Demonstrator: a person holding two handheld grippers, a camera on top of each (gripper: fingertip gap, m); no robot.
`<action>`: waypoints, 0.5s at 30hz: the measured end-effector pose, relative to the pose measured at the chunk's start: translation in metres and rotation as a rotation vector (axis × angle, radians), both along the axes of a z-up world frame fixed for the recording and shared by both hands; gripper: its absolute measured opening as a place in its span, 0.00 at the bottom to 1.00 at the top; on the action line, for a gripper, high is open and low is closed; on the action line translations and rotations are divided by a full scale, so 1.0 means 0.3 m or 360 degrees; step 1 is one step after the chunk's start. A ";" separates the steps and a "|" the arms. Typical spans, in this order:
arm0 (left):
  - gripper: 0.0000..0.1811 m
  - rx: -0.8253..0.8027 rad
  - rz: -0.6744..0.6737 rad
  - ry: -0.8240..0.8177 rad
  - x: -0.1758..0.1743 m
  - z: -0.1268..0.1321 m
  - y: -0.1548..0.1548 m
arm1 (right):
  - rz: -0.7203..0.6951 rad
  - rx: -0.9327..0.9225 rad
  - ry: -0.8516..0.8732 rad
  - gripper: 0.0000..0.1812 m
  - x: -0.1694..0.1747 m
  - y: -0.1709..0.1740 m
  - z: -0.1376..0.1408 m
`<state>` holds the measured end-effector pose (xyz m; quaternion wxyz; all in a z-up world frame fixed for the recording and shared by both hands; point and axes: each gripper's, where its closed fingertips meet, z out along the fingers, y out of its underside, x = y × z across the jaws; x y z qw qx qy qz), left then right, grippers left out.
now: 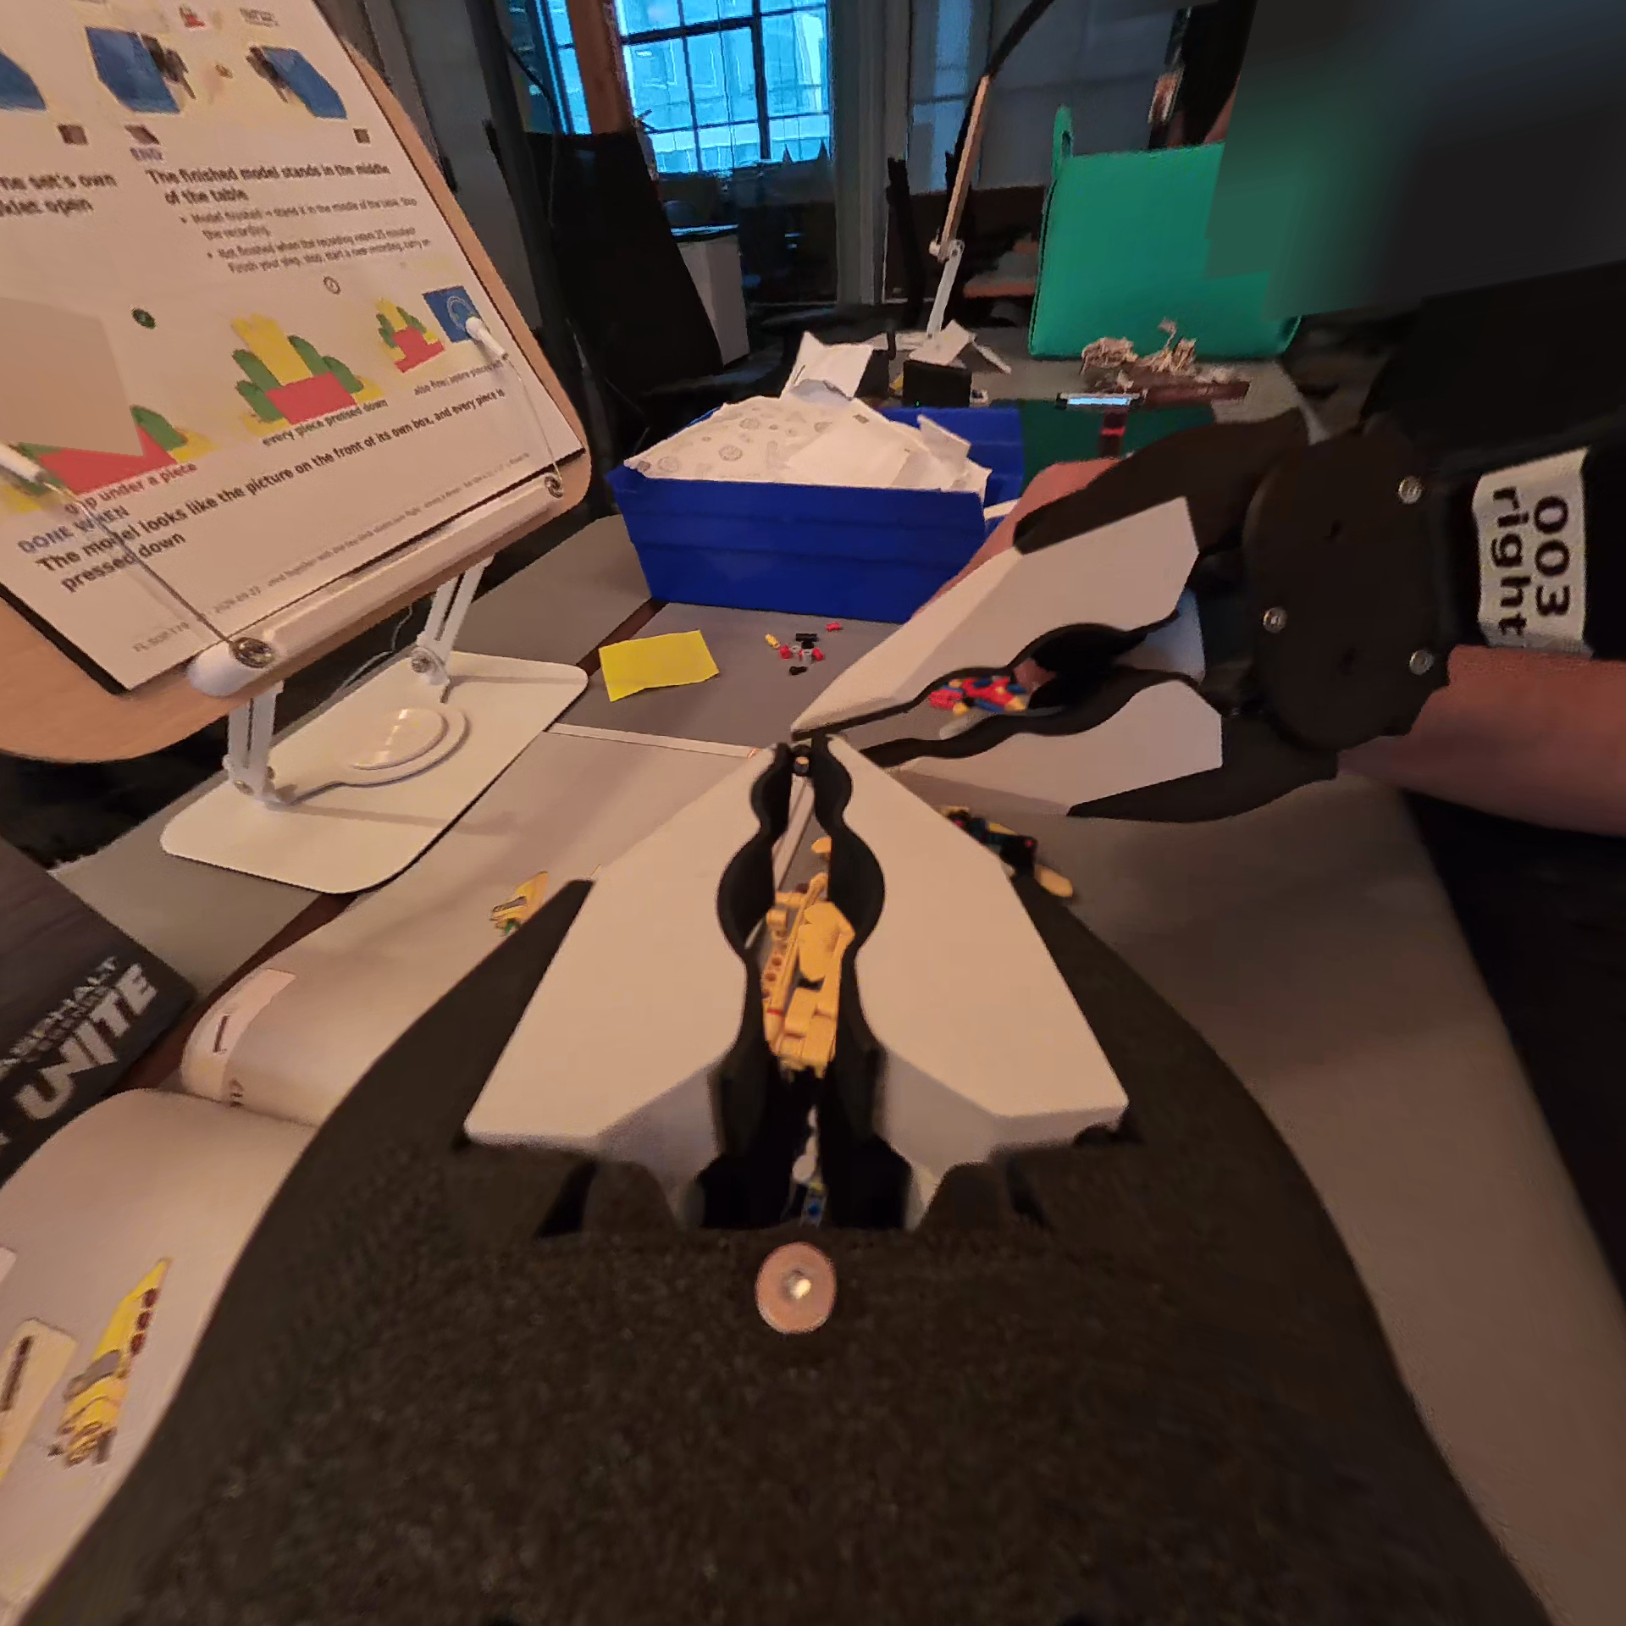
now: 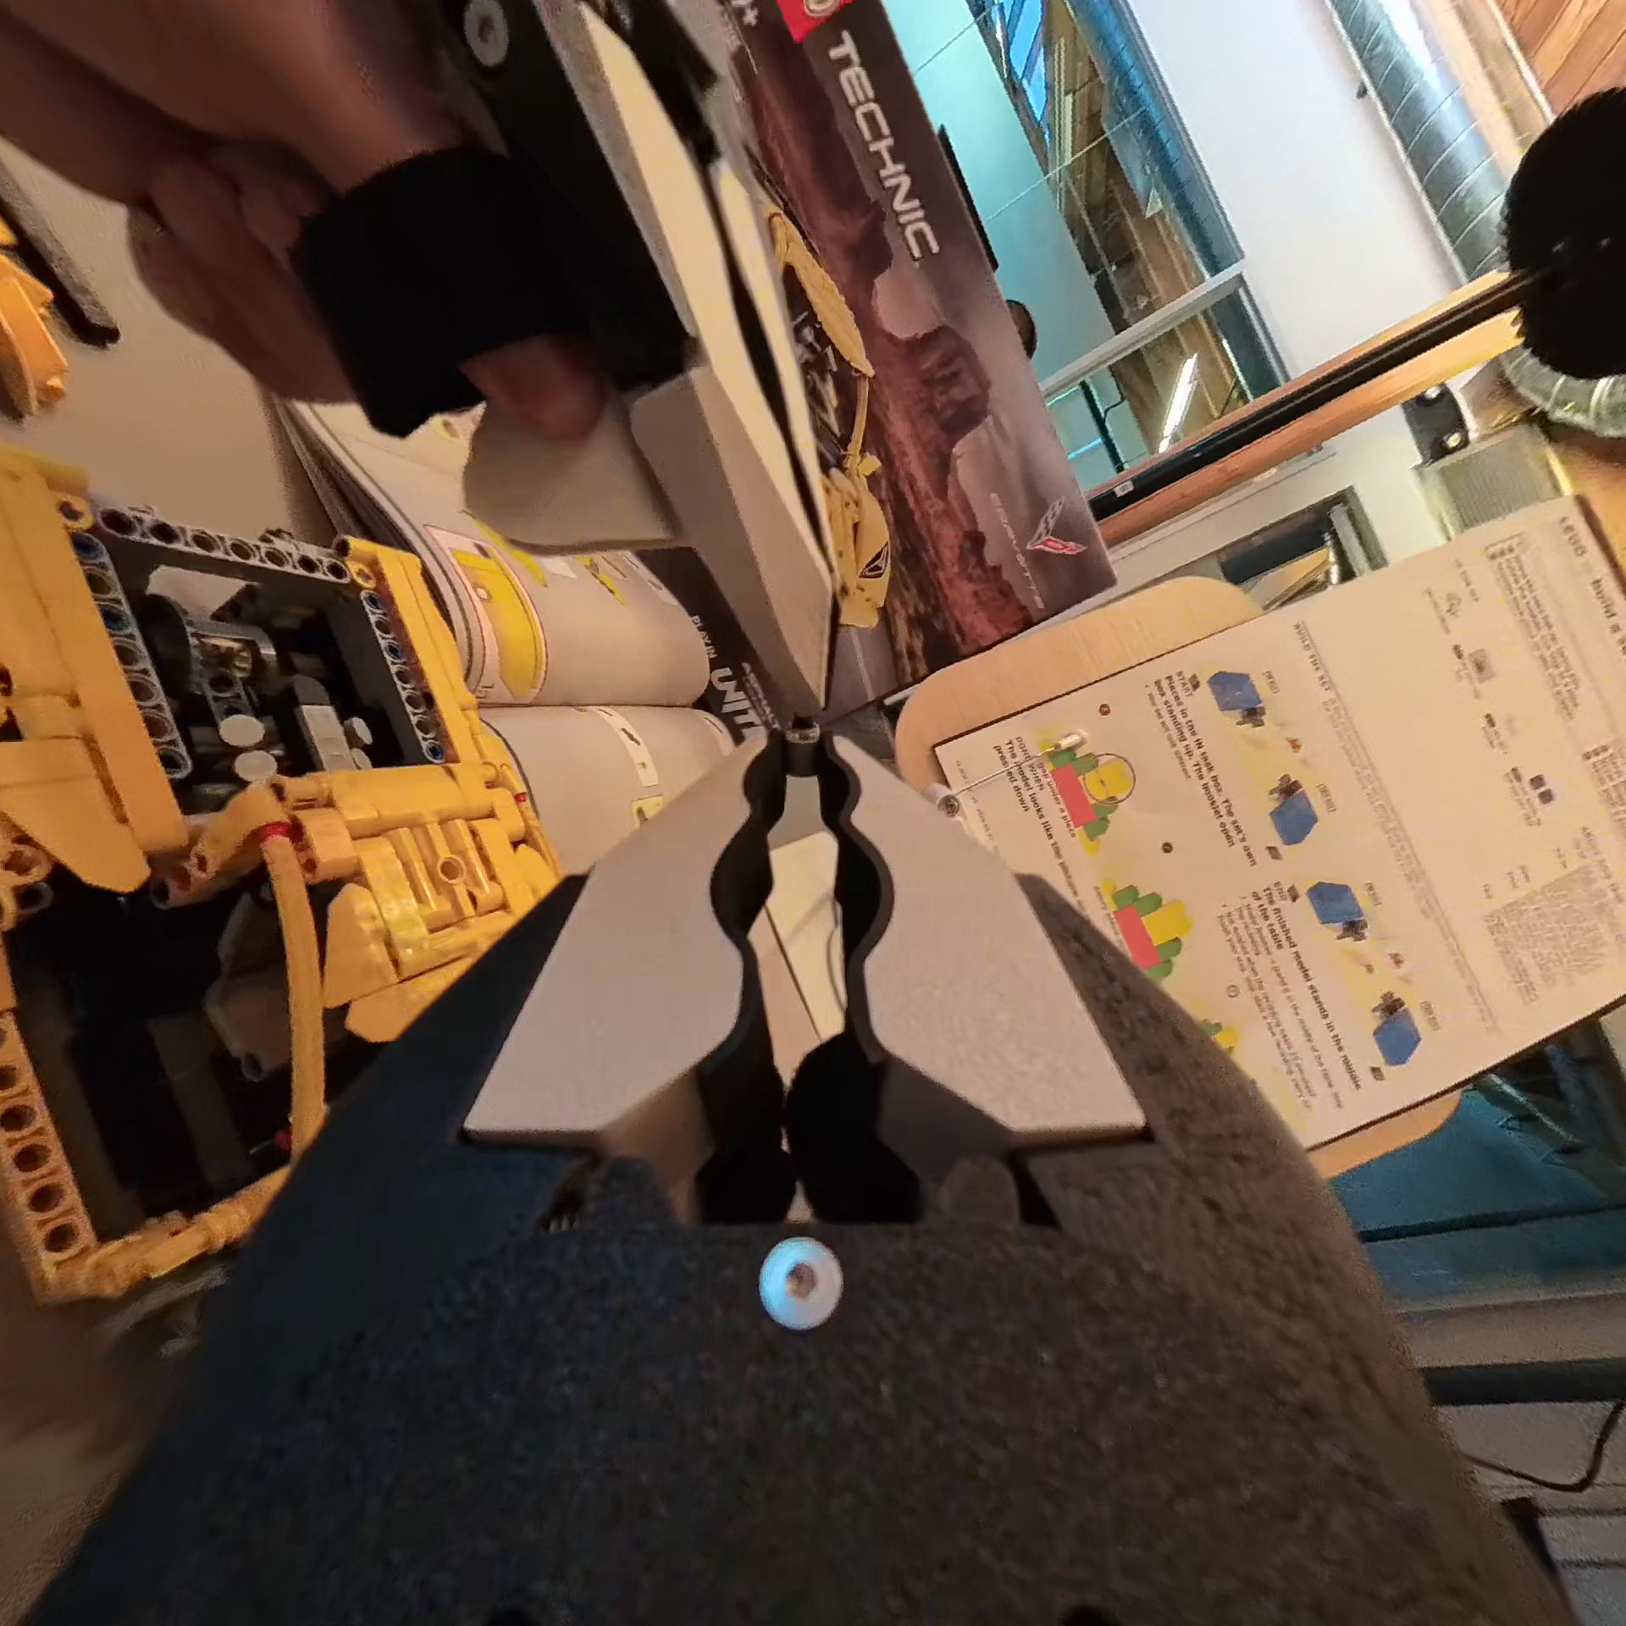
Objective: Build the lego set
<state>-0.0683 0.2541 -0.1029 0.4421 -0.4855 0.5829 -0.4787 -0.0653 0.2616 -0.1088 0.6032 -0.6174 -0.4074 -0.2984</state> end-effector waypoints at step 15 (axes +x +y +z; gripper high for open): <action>0.02 -0.0467 0.0040 -0.0242 0.034 0.064 0.003 | -0.0156 0.0239 -0.0217 0.03 0.032 -0.003 0.061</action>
